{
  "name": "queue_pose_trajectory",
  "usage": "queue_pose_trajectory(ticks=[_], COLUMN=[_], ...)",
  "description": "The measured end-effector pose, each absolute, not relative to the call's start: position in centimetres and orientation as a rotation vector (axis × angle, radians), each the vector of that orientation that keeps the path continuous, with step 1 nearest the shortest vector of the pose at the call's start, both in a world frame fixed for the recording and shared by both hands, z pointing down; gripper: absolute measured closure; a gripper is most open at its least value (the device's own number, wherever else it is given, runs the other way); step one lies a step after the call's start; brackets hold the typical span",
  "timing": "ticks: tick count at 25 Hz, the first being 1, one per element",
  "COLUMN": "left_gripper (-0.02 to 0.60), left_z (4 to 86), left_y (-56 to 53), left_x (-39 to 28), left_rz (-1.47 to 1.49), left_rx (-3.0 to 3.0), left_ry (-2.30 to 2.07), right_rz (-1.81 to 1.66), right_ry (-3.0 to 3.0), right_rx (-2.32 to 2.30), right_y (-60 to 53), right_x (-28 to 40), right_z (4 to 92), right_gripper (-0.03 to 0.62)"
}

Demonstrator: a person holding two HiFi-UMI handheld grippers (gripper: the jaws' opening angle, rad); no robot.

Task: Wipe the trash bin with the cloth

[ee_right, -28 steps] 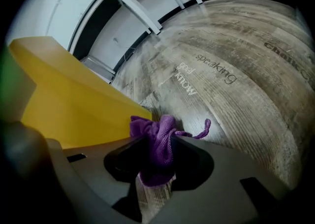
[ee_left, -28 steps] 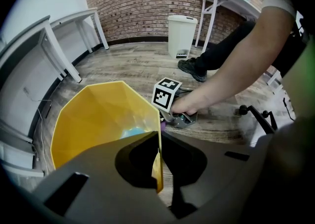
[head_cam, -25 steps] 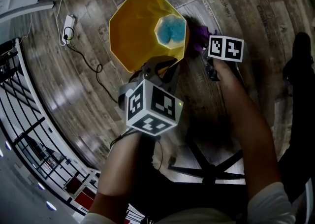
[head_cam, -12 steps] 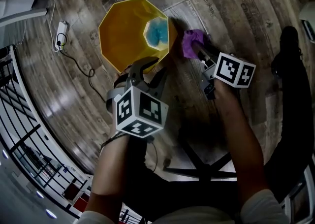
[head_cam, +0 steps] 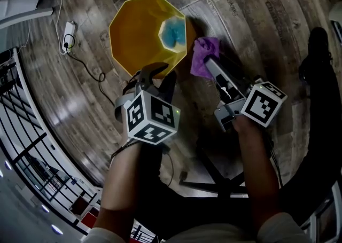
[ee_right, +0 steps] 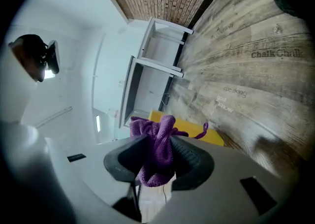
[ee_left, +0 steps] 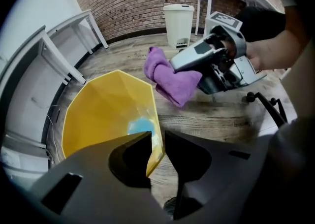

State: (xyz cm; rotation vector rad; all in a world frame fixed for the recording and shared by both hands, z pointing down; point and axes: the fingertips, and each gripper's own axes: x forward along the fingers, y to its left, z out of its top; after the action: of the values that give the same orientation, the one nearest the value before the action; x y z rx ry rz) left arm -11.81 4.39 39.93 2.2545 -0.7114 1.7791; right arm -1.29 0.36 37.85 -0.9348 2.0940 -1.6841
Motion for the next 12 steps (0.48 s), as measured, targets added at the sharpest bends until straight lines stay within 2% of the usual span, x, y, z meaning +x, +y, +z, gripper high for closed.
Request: queue_pose_trajectory(ticks=[6,12], left_gripper=[0.543,0.546], left_z=[39.9,39.8], left_y=[4.5,4.6], left_x=[-10.7,-10.6], left_rz=[1.784,1.751], left_rx=[2.314,2.333], left_ry=[-0.630,-0.596], right_rz=[-1.634,-1.638], right_ry=[2.168,2.221], right_rx=[-0.890,-0.878], right_y=[-0.1,-0.6], right_x=[-3.0,-3.6], right_z=[36.4,37.1], right_gripper=[0.453,0.454])
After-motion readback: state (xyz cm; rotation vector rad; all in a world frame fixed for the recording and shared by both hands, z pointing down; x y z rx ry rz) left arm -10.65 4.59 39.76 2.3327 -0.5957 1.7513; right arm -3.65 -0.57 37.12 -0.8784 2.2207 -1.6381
